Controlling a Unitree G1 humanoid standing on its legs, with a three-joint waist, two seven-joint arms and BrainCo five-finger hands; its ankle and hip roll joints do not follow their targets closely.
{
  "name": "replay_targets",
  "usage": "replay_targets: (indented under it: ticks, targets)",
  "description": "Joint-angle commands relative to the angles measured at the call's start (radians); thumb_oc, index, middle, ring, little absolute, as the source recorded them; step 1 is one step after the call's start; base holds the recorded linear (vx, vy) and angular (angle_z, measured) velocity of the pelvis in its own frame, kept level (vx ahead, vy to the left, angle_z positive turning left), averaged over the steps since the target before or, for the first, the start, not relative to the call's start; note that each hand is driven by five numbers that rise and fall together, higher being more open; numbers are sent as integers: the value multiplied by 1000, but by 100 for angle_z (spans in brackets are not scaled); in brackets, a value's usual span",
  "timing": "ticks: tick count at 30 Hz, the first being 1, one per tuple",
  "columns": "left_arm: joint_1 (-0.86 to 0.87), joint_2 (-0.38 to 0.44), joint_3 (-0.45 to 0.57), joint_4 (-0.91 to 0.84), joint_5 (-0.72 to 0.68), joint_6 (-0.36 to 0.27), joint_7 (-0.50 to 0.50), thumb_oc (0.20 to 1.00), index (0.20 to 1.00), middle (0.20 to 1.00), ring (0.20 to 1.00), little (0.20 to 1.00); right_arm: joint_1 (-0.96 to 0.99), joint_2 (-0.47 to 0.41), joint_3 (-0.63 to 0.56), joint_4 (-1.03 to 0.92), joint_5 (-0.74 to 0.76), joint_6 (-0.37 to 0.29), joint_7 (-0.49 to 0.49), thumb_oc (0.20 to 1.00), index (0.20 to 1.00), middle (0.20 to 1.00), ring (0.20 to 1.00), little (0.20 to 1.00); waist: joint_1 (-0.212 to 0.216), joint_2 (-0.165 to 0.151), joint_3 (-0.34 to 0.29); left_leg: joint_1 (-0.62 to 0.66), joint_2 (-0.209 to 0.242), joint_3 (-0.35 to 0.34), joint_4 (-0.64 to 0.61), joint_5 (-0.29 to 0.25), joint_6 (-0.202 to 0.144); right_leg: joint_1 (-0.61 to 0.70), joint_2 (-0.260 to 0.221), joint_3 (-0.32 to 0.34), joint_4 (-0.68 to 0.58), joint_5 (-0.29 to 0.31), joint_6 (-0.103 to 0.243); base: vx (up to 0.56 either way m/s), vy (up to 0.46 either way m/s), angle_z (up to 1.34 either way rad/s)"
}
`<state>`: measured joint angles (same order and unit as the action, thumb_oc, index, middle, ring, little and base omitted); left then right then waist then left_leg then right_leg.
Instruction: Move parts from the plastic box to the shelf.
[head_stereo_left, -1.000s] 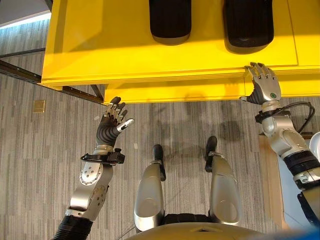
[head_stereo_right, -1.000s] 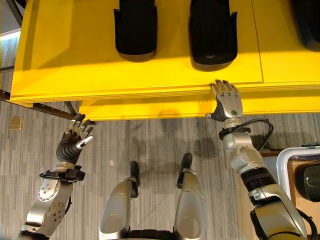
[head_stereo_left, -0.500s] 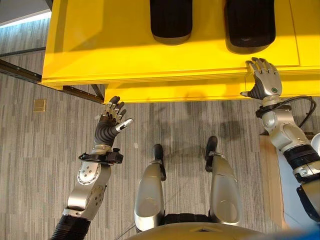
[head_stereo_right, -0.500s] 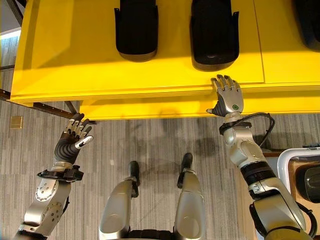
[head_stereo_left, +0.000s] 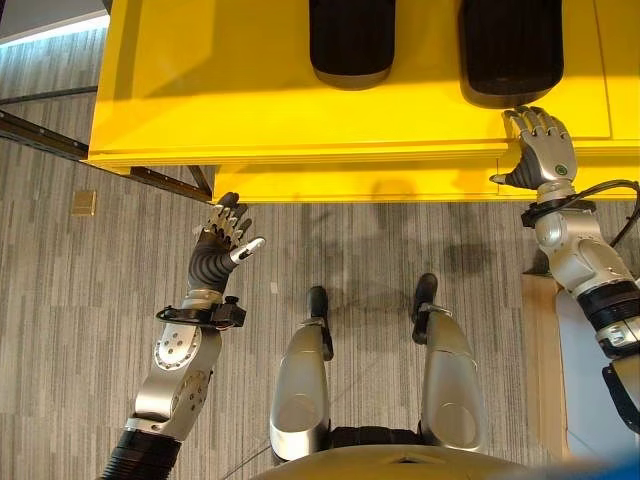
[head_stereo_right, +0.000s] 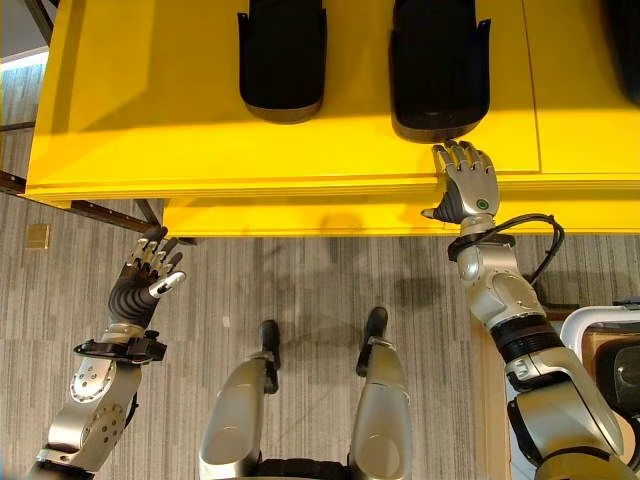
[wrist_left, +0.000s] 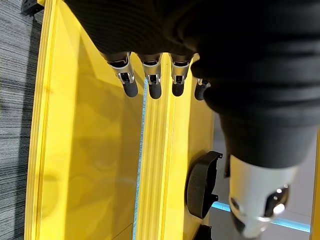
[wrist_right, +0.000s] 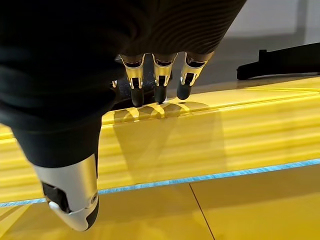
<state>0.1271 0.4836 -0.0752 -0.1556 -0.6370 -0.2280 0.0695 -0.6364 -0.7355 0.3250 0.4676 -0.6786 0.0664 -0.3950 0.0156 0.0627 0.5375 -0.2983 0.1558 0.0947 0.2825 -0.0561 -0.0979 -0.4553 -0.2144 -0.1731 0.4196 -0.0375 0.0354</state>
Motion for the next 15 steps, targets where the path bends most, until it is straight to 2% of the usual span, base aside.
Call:
replay_targets:
  ticks: [1, 15]
  targets:
    - [68, 63, 50, -48, 6, -63, -20, 1000, 1000, 1000, 1000, 1000, -100, -38, 20, 17, 23, -3, -9, 1000, 1000, 1000, 1000, 1000, -1, -23, -38, -46, -2, -38, 35, 18, 24, 53, -33, 21, 55, -70, 67, 0, 0, 0]
    - [69, 68, 52, -50, -1, -64, -23, 1000, 1000, 1000, 1000, 1000, -156, -46, 32, 56, 51, 1, -5, 1000, 1000, 1000, 1000, 1000, 3, -20, -35, -54, -4, -38, 43, 18, 27, 45, -35, 24, 61, -67, 67, 0, 0, 0]
